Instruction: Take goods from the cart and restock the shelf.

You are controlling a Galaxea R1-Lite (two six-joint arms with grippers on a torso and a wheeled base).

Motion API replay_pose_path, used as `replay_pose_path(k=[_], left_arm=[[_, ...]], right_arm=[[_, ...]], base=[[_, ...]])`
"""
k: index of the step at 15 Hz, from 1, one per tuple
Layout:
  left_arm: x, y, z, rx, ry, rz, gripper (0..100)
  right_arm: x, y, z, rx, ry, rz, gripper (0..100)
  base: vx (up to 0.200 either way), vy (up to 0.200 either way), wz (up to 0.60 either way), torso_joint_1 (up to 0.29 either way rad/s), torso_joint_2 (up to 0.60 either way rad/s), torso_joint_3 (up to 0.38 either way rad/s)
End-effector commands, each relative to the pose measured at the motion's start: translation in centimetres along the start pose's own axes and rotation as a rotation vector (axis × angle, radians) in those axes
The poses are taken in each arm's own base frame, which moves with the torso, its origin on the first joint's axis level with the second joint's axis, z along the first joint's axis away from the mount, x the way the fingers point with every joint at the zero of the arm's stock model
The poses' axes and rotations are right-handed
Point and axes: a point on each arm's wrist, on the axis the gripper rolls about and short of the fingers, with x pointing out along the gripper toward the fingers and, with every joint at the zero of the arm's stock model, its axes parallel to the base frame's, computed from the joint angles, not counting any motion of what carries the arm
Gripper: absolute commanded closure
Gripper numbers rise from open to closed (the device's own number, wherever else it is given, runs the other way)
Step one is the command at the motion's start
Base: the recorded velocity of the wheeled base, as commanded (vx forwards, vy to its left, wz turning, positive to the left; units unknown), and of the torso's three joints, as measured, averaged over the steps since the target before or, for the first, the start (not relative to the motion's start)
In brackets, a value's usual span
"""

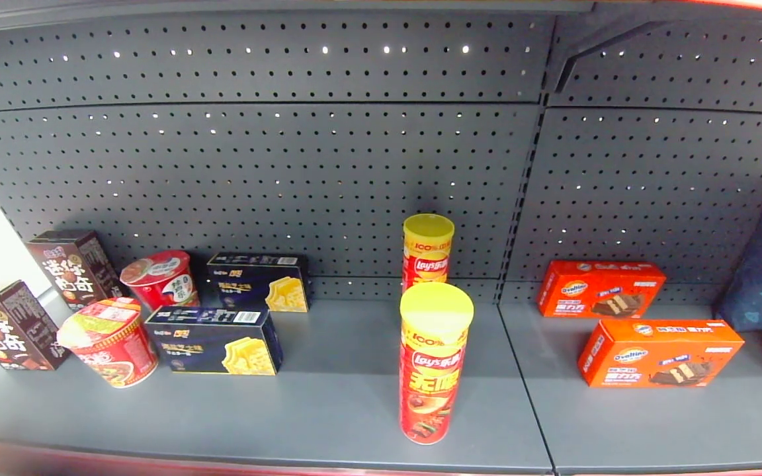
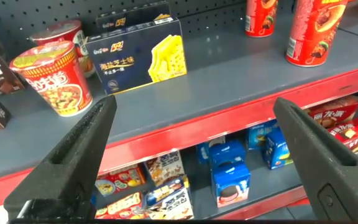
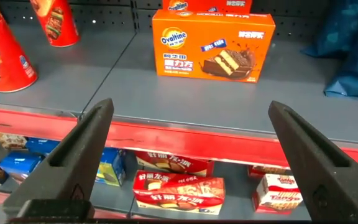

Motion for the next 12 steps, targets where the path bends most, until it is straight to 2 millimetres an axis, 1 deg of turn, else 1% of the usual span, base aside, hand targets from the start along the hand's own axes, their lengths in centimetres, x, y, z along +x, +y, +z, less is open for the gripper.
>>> replay_pose_path(k=[1, 10, 12], left_arm=[[0.00, 0.00, 0.00, 0.000, 0.000, 0.002, 0], [0.00, 0.00, 0.00, -0.001, 0.000, 0.002, 0], [0.00, 0.00, 0.00, -0.001, 0.000, 0.002, 0]], right_arm=[[0.04, 0.01, 0.02, -0.001, 0.005, 0.006, 0], [0.04, 0.04, 0.02, 0.000, 0.005, 0.016, 0], [0.04, 0.05, 0.02, 0.000, 0.005, 0.024, 0]], base=[[0.000, 0.000, 0.00, 0.000, 0.00, 0.000], [0.000, 0.000, 0.00, 0.000, 0.00, 0.000], [0.000, 0.000, -0.60, 0.005, 0.00, 0.005]])
